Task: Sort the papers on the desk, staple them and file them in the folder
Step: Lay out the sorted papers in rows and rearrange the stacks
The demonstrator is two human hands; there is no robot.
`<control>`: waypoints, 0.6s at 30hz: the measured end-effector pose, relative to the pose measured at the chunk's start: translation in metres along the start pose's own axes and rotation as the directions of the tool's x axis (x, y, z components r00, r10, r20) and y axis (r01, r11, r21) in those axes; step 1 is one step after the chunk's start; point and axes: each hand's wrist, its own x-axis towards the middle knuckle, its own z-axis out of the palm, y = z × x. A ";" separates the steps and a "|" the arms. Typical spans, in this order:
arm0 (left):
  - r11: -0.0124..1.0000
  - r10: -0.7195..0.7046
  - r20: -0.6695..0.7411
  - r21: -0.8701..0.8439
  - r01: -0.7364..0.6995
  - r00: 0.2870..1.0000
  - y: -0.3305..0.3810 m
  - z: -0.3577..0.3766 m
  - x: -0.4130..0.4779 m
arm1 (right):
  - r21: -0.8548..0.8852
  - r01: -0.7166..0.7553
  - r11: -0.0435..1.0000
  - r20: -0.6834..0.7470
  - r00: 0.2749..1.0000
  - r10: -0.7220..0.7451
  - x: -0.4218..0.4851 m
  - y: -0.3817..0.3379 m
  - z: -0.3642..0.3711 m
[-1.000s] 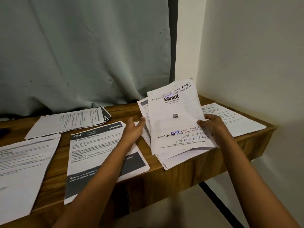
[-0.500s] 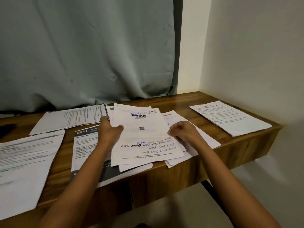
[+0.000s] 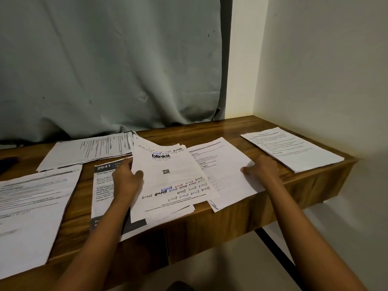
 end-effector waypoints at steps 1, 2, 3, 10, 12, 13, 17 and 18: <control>1.000 0.002 -0.016 0.004 -0.002 1.000 0.000 -0.001 -0.001 | 0.030 -0.005 1.000 -0.021 1.000 0.006 0.001 0.000 0.001; 1.000 -0.001 -0.029 0.004 0.001 1.000 0.000 -0.001 0.000 | 0.058 -0.010 0.998 -0.047 0.999 0.013 0.001 0.001 0.002; 1.000 -0.008 -0.037 0.004 0.008 0.999 0.000 -0.002 -0.001 | 0.078 -0.015 0.997 -0.080 0.997 0.022 0.001 0.002 0.003; 0.997 -0.068 -0.037 -0.030 0.067 0.997 0.000 -0.004 -0.004 | 0.214 0.100 0.972 -0.321 0.947 -0.027 0.005 0.010 -0.004; 0.995 -0.089 -0.030 -0.042 0.088 0.996 -0.001 -0.004 -0.004 | 0.248 0.137 0.959 -0.437 0.899 -0.015 0.007 0.008 -0.020; 0.994 -0.096 -0.027 -0.049 0.094 0.995 -0.001 -0.004 -0.004 | 0.268 0.155 0.951 -0.497 0.868 -0.001 0.008 0.006 -0.030; 0.991 -0.113 -0.013 -0.076 0.111 0.994 -0.003 -0.004 -0.004 | 0.450 0.267 0.852 -0.648 0.754 0.106 0.010 -0.004 -0.070; 0.990 -0.118 -0.011 -0.081 0.117 0.993 -0.004 -0.004 -0.003 | 0.523 0.288 0.802 -0.639 0.756 0.145 0.011 -0.007 -0.077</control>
